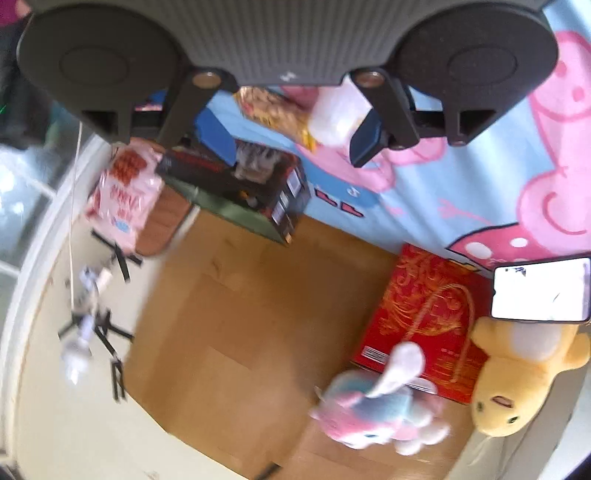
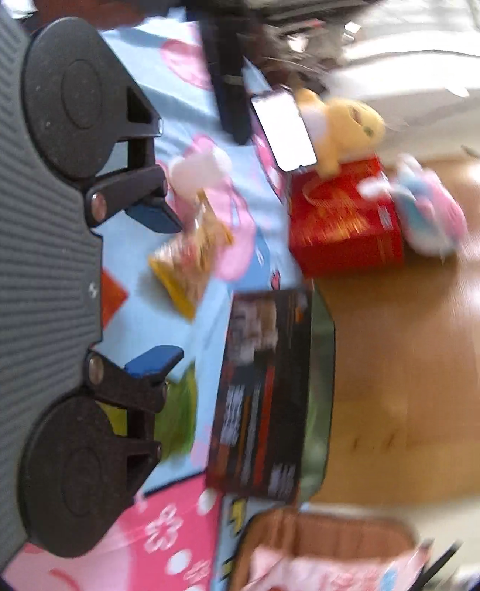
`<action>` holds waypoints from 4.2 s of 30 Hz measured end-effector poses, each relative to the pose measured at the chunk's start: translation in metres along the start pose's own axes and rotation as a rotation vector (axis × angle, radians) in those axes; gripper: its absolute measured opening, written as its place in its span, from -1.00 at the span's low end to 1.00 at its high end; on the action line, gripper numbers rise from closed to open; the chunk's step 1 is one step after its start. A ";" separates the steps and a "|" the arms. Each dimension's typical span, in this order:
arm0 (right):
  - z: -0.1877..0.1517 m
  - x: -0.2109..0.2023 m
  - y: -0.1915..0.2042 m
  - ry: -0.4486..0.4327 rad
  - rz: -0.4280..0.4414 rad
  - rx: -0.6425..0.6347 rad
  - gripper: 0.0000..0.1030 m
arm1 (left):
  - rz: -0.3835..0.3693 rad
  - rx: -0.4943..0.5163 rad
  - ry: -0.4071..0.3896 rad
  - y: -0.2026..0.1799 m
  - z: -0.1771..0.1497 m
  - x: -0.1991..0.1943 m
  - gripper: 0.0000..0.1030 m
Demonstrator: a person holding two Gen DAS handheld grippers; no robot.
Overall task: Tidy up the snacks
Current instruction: 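Grasp the yellow peanut snack bag with the left gripper, then carry the yellow peanut bag into the black tin and release, then grasp the white plastic cup with the left gripper and carry it toward the tin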
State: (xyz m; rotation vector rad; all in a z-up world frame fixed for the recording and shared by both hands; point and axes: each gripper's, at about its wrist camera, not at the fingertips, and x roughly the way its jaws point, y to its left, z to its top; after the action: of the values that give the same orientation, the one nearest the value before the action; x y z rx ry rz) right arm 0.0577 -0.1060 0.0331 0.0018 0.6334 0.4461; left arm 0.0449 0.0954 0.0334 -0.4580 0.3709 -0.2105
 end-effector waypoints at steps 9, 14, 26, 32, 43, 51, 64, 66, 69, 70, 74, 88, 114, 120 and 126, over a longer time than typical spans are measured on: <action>0.008 0.035 0.015 0.089 -0.058 -0.117 -0.49 | -0.028 -0.020 0.027 0.000 0.002 0.003 0.36; -0.007 -0.017 -0.015 0.063 -0.018 -0.011 -0.54 | -0.177 -0.003 0.158 -0.021 -0.008 0.019 0.40; -0.093 -0.126 -0.055 0.018 -0.219 0.141 -0.36 | -0.384 0.203 0.541 -0.131 -0.068 0.076 0.42; -0.101 -0.138 -0.050 -0.026 -0.248 0.074 -0.01 | -0.333 0.232 0.594 -0.140 -0.082 0.080 0.38; -0.092 -0.115 -0.046 -0.014 -0.185 0.023 -0.48 | -0.321 0.214 0.615 -0.145 -0.077 0.091 -0.15; -0.040 -0.103 -0.054 -0.155 -0.210 -0.005 -0.51 | -0.280 0.269 0.385 -0.152 0.003 0.101 -0.14; 0.040 -0.019 -0.087 -0.191 -0.143 0.085 -0.31 | -0.019 0.121 0.176 -0.062 0.066 0.106 0.20; 0.021 -0.029 -0.080 -0.173 -0.102 0.121 -0.30 | -0.007 0.068 0.152 -0.038 0.064 0.086 0.25; 0.001 -0.034 -0.065 -0.128 -0.030 0.146 -0.28 | 0.030 -0.021 0.143 -0.004 0.060 0.066 0.25; -0.002 -0.033 -0.057 -0.110 -0.003 0.141 -0.26 | 0.047 -0.046 0.145 0.007 0.057 0.060 0.25; 0.002 -0.014 -0.016 -0.053 0.068 0.051 -0.24 | 0.071 -0.129 0.153 0.035 0.047 0.044 0.25; 0.028 0.058 0.068 0.025 0.137 -0.136 -0.23 | -0.019 -0.270 0.272 0.061 0.013 0.045 -0.08; -0.080 -0.114 -0.047 -0.111 -0.260 0.116 -0.01 | -0.407 0.086 0.614 -0.141 -0.064 0.108 -0.07; -0.083 -0.105 -0.046 -0.083 -0.236 0.102 -0.02 | -0.394 0.115 0.651 -0.147 -0.076 0.116 -0.09; -0.082 -0.103 -0.047 -0.085 -0.269 0.105 -0.43 | -0.393 0.135 0.635 -0.150 -0.071 0.116 -0.22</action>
State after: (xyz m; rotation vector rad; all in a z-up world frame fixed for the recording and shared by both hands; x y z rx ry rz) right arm -0.0440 -0.2008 0.0191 0.0347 0.5634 0.1513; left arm 0.1056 -0.0961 0.0095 -0.3182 0.8814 -0.7666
